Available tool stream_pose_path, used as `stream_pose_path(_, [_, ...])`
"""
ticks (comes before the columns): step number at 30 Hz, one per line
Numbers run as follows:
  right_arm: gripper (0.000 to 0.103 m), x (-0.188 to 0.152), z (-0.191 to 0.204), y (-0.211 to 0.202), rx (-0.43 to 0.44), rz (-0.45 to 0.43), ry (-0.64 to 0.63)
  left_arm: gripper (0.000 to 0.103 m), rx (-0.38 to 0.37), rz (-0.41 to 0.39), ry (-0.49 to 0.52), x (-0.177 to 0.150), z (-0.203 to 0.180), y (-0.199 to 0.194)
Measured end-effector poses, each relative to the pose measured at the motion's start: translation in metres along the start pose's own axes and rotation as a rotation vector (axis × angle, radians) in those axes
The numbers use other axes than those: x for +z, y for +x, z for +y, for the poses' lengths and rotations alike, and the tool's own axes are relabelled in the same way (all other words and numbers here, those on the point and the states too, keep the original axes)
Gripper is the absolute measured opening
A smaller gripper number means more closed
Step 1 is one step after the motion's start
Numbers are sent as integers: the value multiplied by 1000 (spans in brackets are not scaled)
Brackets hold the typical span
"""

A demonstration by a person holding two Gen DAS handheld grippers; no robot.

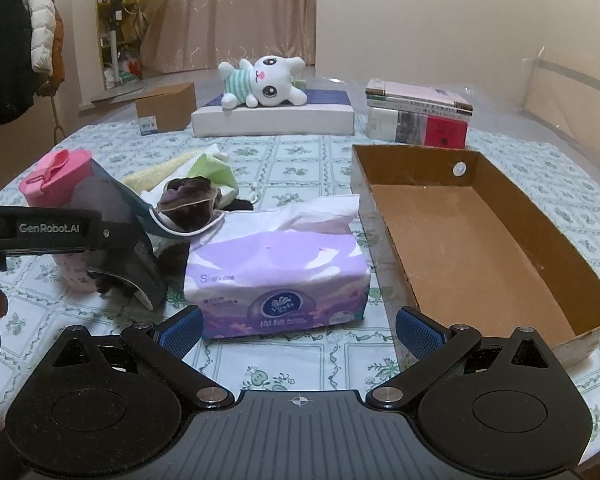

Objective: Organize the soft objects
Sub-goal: 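Grasp the dark grey cloth with the left gripper while the right gripper grasps the dark scrunchie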

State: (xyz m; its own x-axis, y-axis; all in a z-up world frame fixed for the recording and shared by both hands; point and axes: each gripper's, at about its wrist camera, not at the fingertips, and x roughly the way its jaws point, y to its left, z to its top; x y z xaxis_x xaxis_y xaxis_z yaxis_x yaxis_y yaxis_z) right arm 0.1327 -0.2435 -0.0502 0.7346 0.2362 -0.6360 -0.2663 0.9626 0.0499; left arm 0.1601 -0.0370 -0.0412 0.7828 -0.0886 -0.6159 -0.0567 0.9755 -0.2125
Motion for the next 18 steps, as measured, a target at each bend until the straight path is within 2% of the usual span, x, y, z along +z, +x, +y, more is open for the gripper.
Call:
stream_pose_path(5, [102,7,3,1,27,-17,-8,20,-14,9,24,-2,2,-3])
stream_pose_path(8, [102,15,8,1,48,-39,-21,11,-30,7,54,-6,3,-12])
stream_pose_path(15, [100,42,21,6,119,-98,-62,7,-88,21,98,-18,13,-42])
stream_pose_path(18, [76,54,27,18,162,-96,-81,7,-116,36,113,-24,20,-54])
